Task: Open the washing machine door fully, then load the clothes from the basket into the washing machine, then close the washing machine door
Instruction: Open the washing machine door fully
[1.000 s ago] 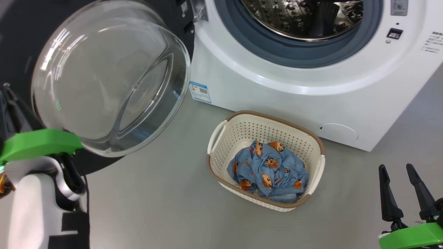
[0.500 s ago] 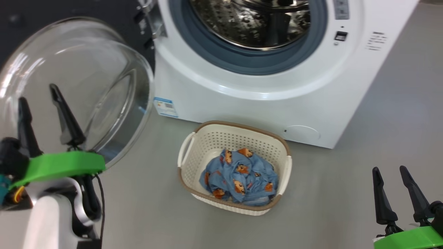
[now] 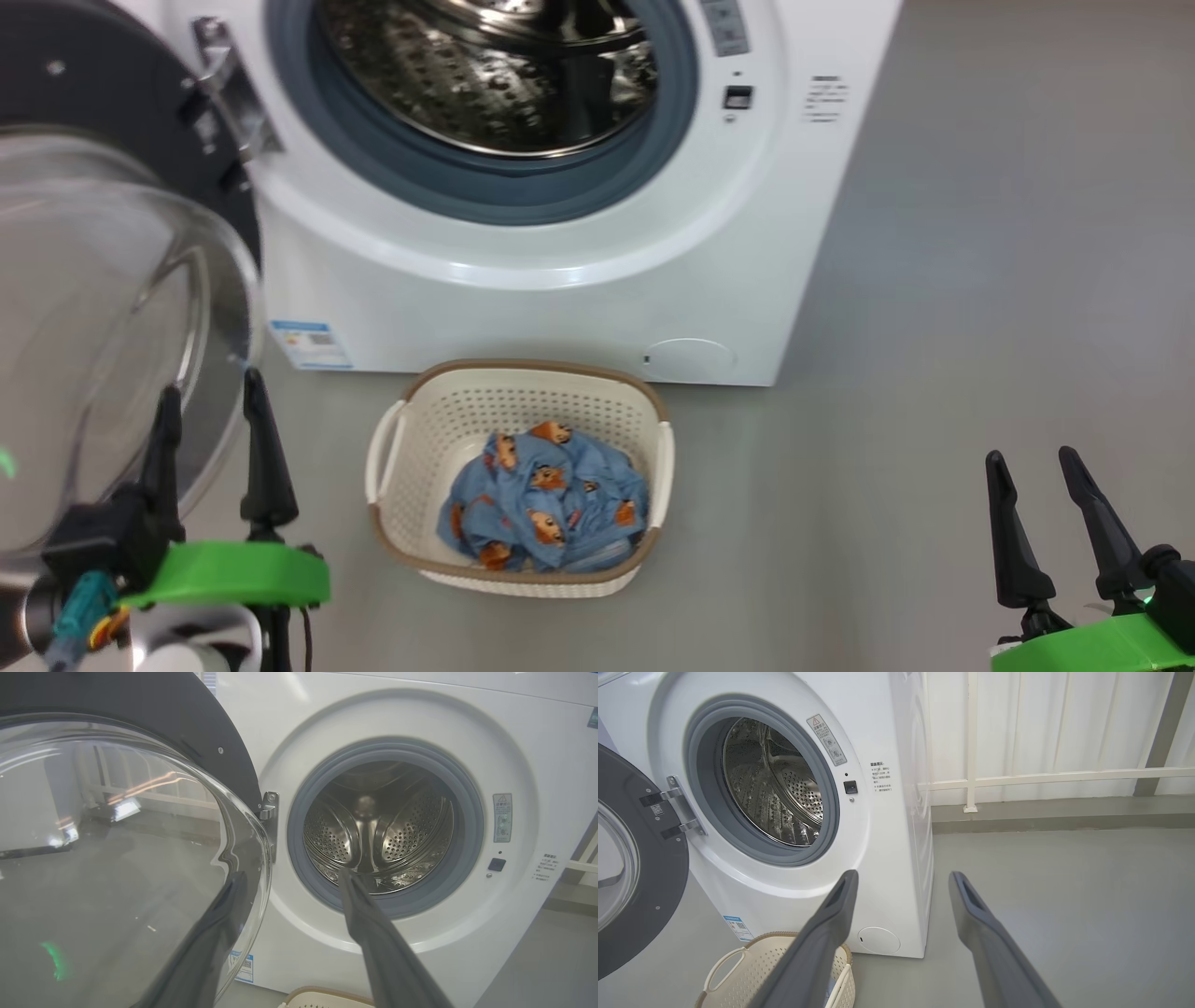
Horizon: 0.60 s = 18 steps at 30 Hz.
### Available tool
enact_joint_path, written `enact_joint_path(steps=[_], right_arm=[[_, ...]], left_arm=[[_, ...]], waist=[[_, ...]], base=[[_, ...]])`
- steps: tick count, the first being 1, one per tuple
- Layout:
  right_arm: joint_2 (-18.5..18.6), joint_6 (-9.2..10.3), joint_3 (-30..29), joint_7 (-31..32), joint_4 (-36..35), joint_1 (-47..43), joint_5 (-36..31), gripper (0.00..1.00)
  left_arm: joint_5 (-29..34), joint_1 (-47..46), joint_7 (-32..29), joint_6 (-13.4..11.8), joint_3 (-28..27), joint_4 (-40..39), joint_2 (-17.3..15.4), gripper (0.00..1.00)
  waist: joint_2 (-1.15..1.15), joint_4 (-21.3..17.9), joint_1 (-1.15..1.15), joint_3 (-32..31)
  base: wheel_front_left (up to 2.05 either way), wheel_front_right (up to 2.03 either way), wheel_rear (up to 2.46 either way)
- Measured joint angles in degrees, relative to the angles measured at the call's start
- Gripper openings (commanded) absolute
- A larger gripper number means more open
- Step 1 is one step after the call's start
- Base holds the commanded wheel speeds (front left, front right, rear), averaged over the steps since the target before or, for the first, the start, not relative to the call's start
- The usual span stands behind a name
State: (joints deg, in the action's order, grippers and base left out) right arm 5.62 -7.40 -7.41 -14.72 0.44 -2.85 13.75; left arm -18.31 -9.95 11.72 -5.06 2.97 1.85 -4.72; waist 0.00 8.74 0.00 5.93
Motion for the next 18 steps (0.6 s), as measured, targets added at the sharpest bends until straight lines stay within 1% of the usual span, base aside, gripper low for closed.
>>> enact_joint_path(steps=[4, 14, 18], right_arm=[[-0.15, 0.0, 0.21, -0.01, -0.4, -0.63, 0.0, 1.0], [-1.07, 0.0, 0.85, -0.01, -0.99, -0.93, 0.0, 1.0], [-1.14, 0.0, 0.96, -0.01, -1.02, -0.93, 0.0, 1.0]], left_arm=[[0.08, 3.07, 1.27, 1.19, 0.11, 0.88, -0.31, 1.0], [1.37, 9.37, 2.61, 1.9, -0.22, 3.57, -0.08, 1.0], [3.05, 10.73, 2.67, 2.33, -2.33, 2.52, 0.36, 1.0]], waist=[[0.0, -3.17, 0.0, -0.4], [0.0, -9.86, 0.0, -1.19], [0.0, -11.81, 0.0, -1.33]], base=[[0.0, 0.0, 0.0], [0.0, 0.0, 0.0], [0.0, 0.0, 0.0]])
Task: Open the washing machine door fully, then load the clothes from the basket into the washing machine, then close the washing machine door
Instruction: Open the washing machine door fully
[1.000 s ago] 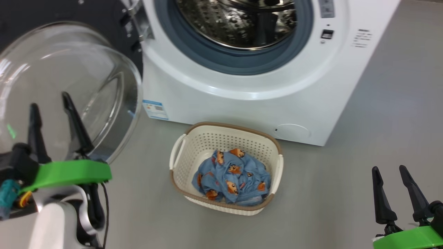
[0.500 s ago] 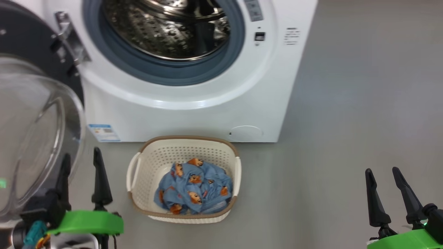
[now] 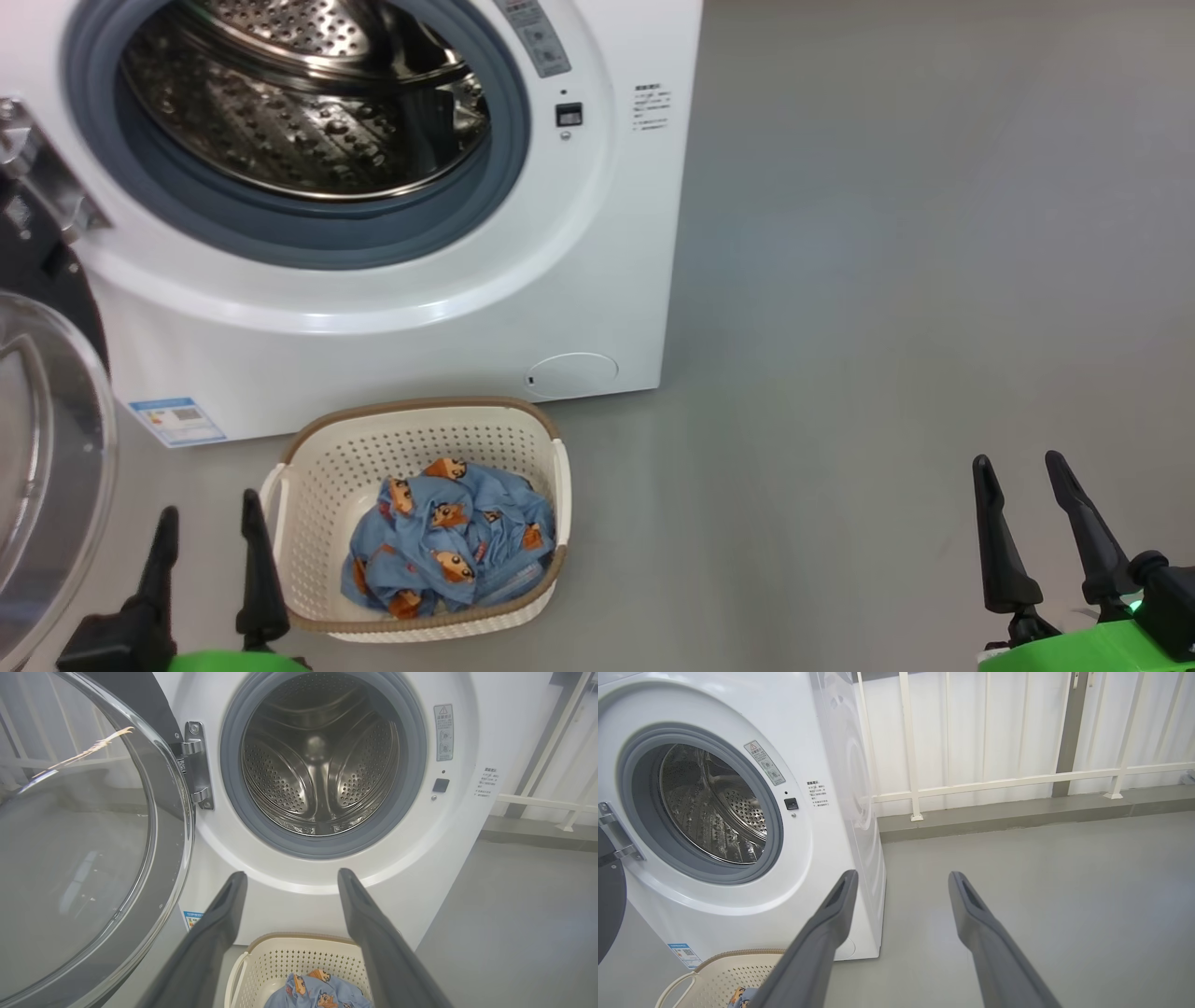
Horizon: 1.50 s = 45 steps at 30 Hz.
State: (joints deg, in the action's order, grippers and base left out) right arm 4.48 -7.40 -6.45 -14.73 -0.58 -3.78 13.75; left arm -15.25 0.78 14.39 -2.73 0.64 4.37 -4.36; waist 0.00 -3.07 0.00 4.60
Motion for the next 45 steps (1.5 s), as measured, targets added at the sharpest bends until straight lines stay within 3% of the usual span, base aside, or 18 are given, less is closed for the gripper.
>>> enact_joint_path(steps=[11, 26, 45], right_arm=[[-0.59, 0.0, -0.53, 0.01, -0.65, -0.68, -0.07, 1.0], [-0.92, 0.0, -1.48, 0.0, -0.65, -1.24, -0.52, 1.0], [-1.16, 0.0, -1.74, 0.01, 0.6, -1.98, -0.66, 1.0]], left_arm=[[1.12, 4.75, 0.08, 1.8, -5.03, -3.46, 1.65, 1.0], [1.29, 7.49, 0.09, 2.05, -4.82, -4.69, 1.81, 1.0], [1.32, 8.63, 0.09, 1.7, -3.14, -5.12, 1.8, 1.0]], waist=[[0.0, -2.41, 0.0, 0.72], [0.0, -2.53, 0.0, -0.65], [0.0, 0.0, 0.0, -0.91]], base=[[0.0, 0.0, 0.0], [0.0, 0.0, 0.0], [0.0, 0.0, 0.0]])
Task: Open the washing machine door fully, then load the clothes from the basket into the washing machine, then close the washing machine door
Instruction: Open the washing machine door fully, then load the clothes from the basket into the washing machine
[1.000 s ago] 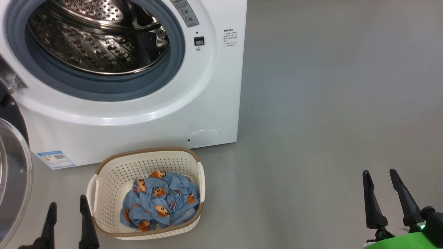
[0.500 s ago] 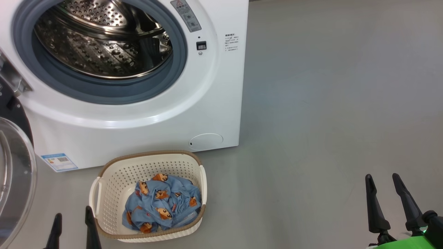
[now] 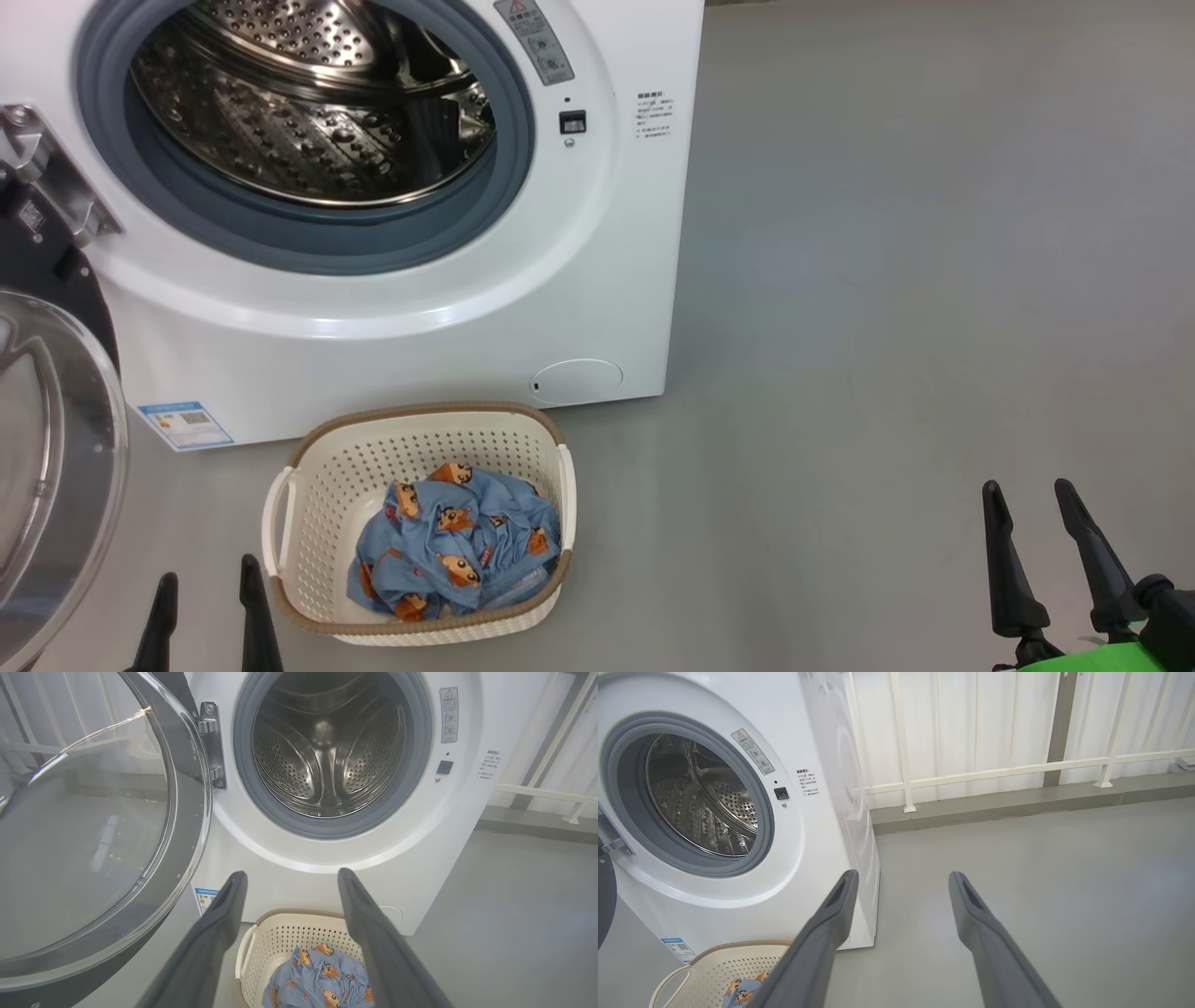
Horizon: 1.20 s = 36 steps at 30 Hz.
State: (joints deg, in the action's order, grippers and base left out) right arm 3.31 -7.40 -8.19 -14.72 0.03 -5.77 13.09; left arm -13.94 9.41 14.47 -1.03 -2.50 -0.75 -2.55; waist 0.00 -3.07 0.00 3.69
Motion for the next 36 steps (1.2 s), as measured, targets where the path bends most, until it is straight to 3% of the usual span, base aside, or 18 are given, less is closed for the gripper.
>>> enact_joint_path(steps=[22, 36], right_arm=[[0.01, 0.0, 0.08, 0.0, 0.54, -0.01, 0.0, 1.0], [0.0, 0.0, 0.02, 0.0, 0.32, 0.03, 0.0, 1.0]], left_arm=[[0.03, 0.04, 0.0, 0.37, -0.33, -0.78, 0.0, 1.0], [0.03, 0.0, 0.0, 0.36, -0.6, -1.15, 0.01, 1.0]], waist=[[0.0, 0.54, 0.0, 0.81], [0.0, 1.41, 0.0, 2.73]], base=[[0.02, -0.02, 0.0], [0.82, -0.82, 0.0]])
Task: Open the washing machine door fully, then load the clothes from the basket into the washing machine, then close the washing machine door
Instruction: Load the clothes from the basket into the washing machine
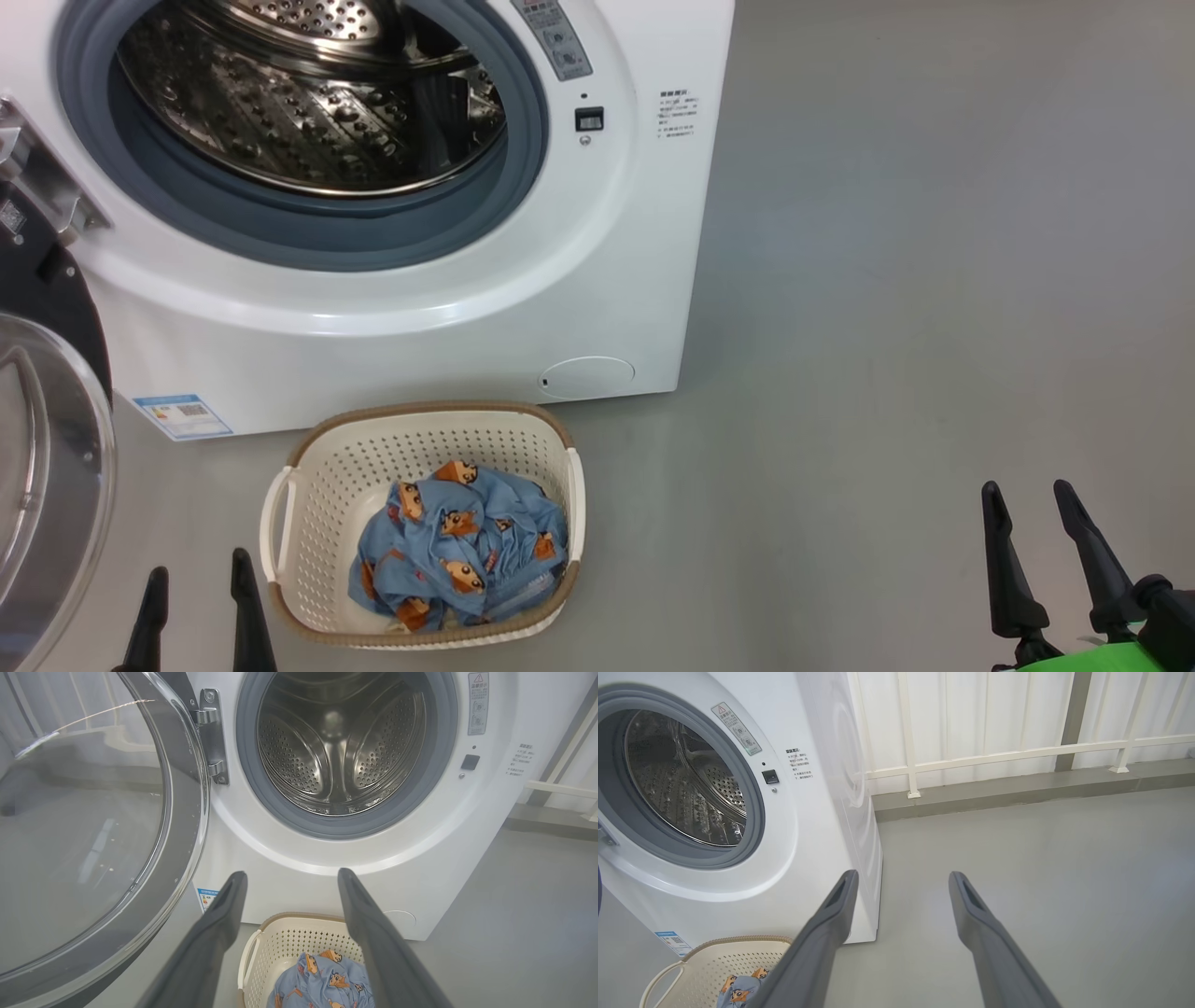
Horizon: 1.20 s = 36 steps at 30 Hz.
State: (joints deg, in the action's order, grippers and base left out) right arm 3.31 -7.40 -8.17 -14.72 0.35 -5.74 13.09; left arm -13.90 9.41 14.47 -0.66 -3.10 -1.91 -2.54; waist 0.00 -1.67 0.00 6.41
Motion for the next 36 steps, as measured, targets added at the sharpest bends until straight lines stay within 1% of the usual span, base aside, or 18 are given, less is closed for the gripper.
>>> enact_joint_path(steps=[15, 17, 36], right_arm=[[-0.01, 0.0, 0.03, -0.01, -0.02, 0.26, -0.01, 1.0], [-0.01, 0.0, 0.05, 0.0, -0.02, 0.26, -0.01, 1.0], [0.29, 0.0, 1.67, -0.01, 0.56, 2.25, -0.41, 1.0]], left_arm=[[0.14, -0.29, 0.0, -0.18, -0.77, -0.1, 0.0, 1.0], [0.53, -0.29, 0.0, -0.58, -0.82, -0.13, -0.01, 1.0], [0.58, -0.75, 0.0, -0.49, 0.09, 0.1, -0.01, 1.0]], waist=[[0.0, 0.71, 0.0, 1.14], [0.0, 0.7, 0.0, 1.27], [0.0, 1.2, 0.0, 1.8]], base=[[0.74, -0.74, 0.0], [0.22, -0.22, 0.0], [0.0, 0.0, 0.0]])
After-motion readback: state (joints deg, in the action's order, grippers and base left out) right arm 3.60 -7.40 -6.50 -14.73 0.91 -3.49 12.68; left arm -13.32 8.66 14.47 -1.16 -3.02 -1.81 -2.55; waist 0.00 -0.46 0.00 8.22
